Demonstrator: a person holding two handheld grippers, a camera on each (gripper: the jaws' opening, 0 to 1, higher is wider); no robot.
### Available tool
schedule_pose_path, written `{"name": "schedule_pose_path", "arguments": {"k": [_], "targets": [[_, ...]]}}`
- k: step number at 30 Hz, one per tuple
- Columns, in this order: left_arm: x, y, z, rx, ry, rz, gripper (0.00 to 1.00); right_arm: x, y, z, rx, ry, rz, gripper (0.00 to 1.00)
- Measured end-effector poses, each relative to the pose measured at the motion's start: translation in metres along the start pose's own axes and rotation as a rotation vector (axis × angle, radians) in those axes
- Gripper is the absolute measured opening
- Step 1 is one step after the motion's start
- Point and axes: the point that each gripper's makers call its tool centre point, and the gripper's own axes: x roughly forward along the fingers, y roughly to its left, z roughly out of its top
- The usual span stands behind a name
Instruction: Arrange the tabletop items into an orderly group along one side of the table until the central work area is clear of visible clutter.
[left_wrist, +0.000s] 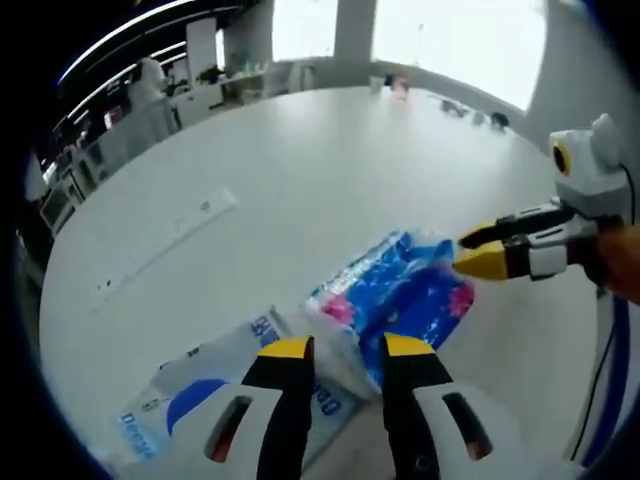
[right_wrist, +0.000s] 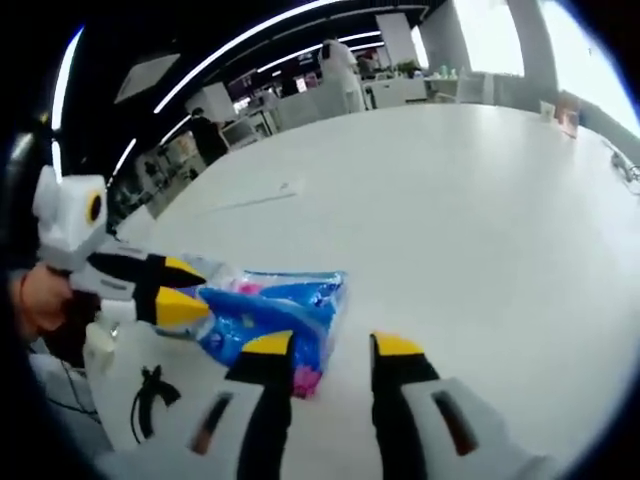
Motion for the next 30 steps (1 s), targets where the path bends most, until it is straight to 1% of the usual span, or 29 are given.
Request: {"name": "schedule_pose_path", "arguments": {"k": [1, 6, 7, 9, 12, 14, 16, 17, 19, 20, 22, 23, 24, 26, 27, 30], "targets": [[-0.001, 0.000, 0.001, -0.001, -0.004, -0.001, 0.27, -0.001, 0.000, 0.002, -0.001, -0.009, 0.000, 0.31], [-0.008, 0.003, 0.007, 0.002, -0.031, -0.004, 0.33, -0.006, 0.002, 0.010, 0.000, -0.036, -0.003, 0.38], [-0.010, 0.004, 0.009, 0.001, -0.037, -0.003, 0.35, -0.008, 0.003, 0.014, -0.002, -0.056, 0.003, 0.40], [-0.014, 0.007, 0.011, 0.002, -0.054, 0.002, 0.37, -0.011, 0.005, 0.016, -0.004, -0.061, 0.000, 0.43], [-0.019, 0.008, 0.014, -0.002, -0.068, 0.002, 0.39, -0.015, 0.008, 0.025, -0.008, -0.100, 0.002, 0.49], [-0.023, 0.010, 0.018, 0.000, -0.094, -0.001, 0.41, -0.018, 0.010, 0.030, -0.009, -0.117, 0.005, 0.52], [-0.026, 0.011, 0.020, -0.004, -0.102, -0.003, 0.44, -0.023, 0.016, 0.036, -0.013, -0.140, 0.012, 0.54], [-0.028, 0.011, 0.022, 0.001, -0.112, -0.004, 0.45, -0.023, 0.016, 0.036, -0.014, -0.138, 0.012, 0.55], [-0.034, 0.013, 0.025, 0.005, -0.126, -0.003, 0.49, -0.024, 0.022, 0.044, -0.021, -0.167, 0.027, 0.57], [-0.037, 0.014, 0.028, 0.007, -0.143, -0.001, 0.50, -0.026, 0.024, 0.045, -0.022, -0.170, 0.028, 0.57], [-0.043, 0.014, 0.031, 0.003, -0.155, -0.008, 0.54, -0.029, 0.030, 0.048, -0.027, -0.176, 0.034, 0.59], [-0.046, 0.015, 0.035, 0.005, -0.178, -0.006, 0.57, -0.031, 0.032, 0.052, -0.027, -0.193, 0.045, 0.60], [-0.050, 0.016, 0.037, 0.008, -0.188, -0.003, 0.59, -0.032, 0.033, 0.055, -0.030, -0.203, 0.048, 0.61], [-0.057, 0.017, 0.041, 0.000, -0.200, -0.008, 0.61, -0.035, 0.037, 0.057, -0.036, -0.202, 0.053, 0.62], [-0.062, 0.018, 0.045, 0.003, -0.224, -0.006, 0.63, -0.038, 0.041, 0.061, -0.037, -0.224, 0.064, 0.62], [-0.073, 0.019, 0.050, 0.003, -0.246, -0.011, 0.66, -0.043, 0.049, 0.066, -0.043, -0.232, 0.072, 0.64]]}}
